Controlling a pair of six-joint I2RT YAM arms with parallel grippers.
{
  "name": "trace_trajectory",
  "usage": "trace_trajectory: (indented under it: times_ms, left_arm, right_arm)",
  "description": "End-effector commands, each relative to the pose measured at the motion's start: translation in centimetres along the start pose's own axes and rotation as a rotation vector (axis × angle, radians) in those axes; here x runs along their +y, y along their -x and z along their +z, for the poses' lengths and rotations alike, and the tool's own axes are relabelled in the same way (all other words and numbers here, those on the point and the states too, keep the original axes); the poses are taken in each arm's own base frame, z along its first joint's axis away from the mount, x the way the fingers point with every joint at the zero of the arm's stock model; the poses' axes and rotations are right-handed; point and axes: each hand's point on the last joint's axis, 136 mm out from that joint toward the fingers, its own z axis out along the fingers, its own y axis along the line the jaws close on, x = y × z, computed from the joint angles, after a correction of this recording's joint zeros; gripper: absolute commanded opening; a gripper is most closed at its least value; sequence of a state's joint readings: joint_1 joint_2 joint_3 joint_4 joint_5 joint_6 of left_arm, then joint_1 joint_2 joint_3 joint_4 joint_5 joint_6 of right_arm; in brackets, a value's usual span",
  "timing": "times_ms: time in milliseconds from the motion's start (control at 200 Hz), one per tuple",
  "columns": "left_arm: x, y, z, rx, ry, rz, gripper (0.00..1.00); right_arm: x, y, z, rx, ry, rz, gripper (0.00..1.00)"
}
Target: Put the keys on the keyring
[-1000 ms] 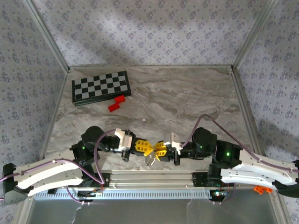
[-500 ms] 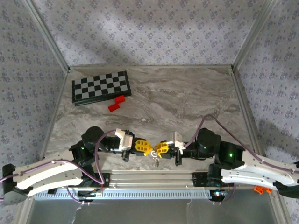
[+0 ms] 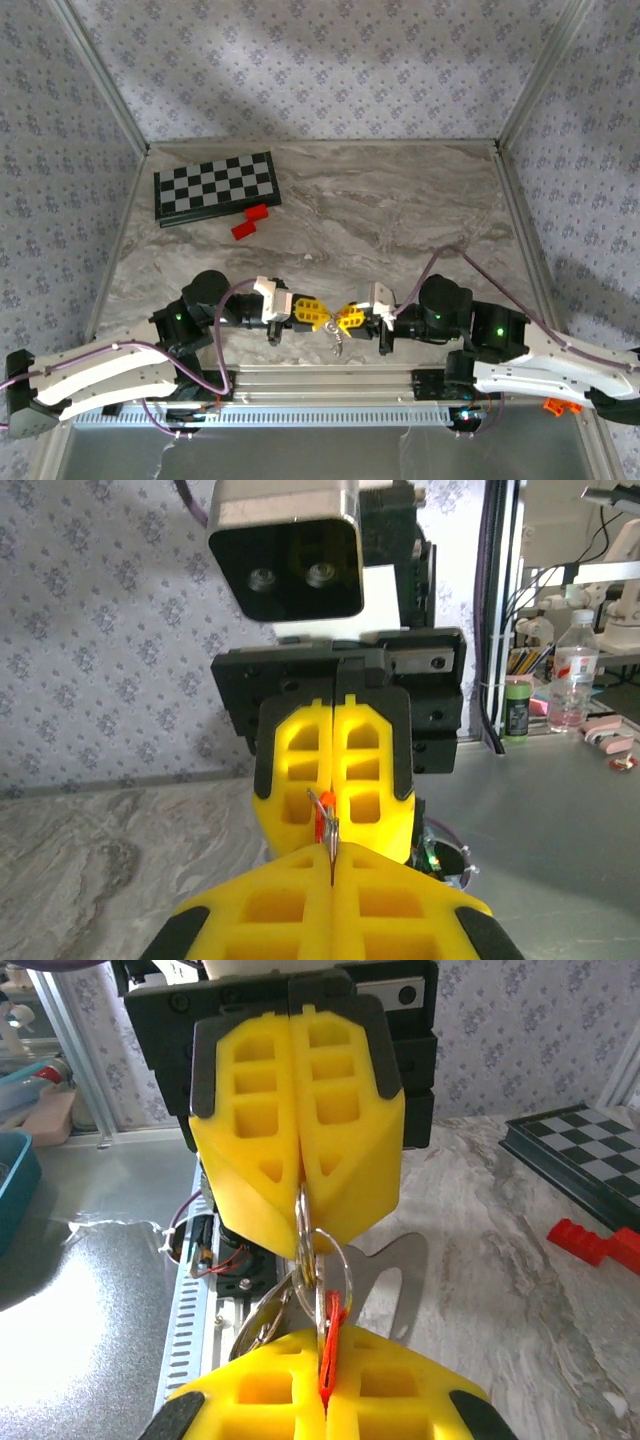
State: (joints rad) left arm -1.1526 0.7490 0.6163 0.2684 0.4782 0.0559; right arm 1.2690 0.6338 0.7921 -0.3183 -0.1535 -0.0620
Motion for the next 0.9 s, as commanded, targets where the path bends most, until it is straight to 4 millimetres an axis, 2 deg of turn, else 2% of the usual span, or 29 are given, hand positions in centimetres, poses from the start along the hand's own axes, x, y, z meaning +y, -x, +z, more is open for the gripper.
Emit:
trace_trajectory:
  times_ms: [0,200,340,625,895]
  left_arm:
    - [0.8,0.5,0.2,0.007,0.043,0.026,0.00]
    - [1.4,-0.2,0.6,0.036,0.063,0.026,0.00]
    - [2.5,-1.6,1.0,0.111,0.112,0.026,0.00]
    - [3.8,-3.3,1.2,0.186,0.174,0.040,0.00]
    - [5.1,-5.0,1.4,0.278,0.233,0.038,0.00]
  right_arm:
    - [-0.1,2.4,-1.6,-0.033,-0.019,-0.026,0.01]
    - [-0.9,2.4,-2.0,0.005,-0.069,-0.024,0.00]
    - [-1.6,2.3,-2.4,0.031,-0.109,-0.022,0.00]
    - [-3.3,-0.2,-2.2,0.206,-0.201,0.013,0.00]
    - [-5.2,-1.8,-3.2,0.351,-0.316,-0.006,0.00]
